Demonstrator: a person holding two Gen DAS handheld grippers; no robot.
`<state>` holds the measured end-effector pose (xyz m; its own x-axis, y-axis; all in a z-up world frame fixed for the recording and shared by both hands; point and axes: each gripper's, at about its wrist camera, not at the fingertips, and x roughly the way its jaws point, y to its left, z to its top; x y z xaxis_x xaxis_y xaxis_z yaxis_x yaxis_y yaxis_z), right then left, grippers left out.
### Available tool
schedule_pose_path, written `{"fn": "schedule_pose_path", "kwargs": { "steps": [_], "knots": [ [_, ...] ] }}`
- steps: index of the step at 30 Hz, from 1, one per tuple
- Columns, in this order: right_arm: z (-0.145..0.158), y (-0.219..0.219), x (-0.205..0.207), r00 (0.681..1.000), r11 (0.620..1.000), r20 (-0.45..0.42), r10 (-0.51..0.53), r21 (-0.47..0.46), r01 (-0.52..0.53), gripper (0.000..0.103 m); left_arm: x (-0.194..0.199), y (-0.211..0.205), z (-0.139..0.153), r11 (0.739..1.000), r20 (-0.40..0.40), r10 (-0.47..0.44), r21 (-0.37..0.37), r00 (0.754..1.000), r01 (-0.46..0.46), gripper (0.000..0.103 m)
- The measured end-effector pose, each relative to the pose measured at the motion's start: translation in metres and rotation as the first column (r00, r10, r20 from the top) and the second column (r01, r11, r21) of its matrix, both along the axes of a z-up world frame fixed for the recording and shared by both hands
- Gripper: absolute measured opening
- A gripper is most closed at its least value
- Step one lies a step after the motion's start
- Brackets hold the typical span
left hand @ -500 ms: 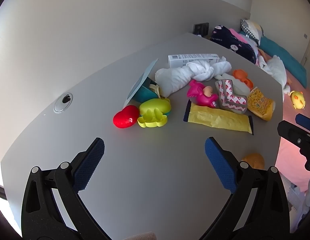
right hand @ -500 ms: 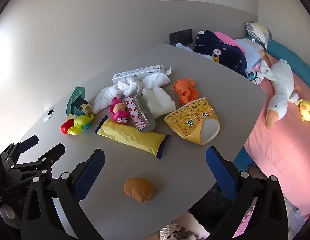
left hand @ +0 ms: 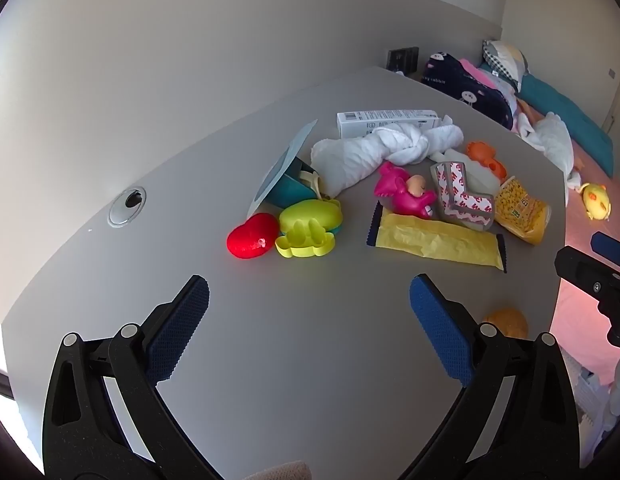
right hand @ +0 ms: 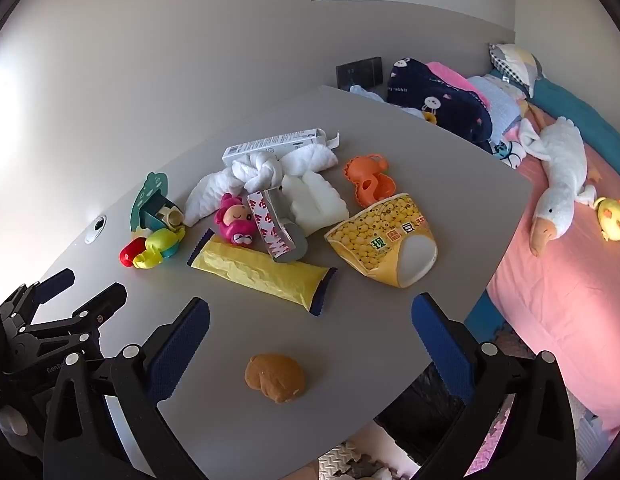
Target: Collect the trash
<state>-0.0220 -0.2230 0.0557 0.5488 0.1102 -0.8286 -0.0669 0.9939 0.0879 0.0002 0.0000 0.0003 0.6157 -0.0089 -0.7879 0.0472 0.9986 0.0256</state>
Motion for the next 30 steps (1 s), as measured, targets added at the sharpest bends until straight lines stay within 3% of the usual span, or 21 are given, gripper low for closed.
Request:
{"fn": "schedule_pose_path", "kwargs": {
  "steps": [30],
  "knots": [
    [0.0028, -0.0002, -0.0029, 1.000, 1.000, 0.011, 0.002, -0.005, -0.002, 0.101, -0.0025, -0.0017, 0.0063, 0.999, 0.017, -0.030, -0.033, 0.999, 0.030, 0.097]
  ]
}}
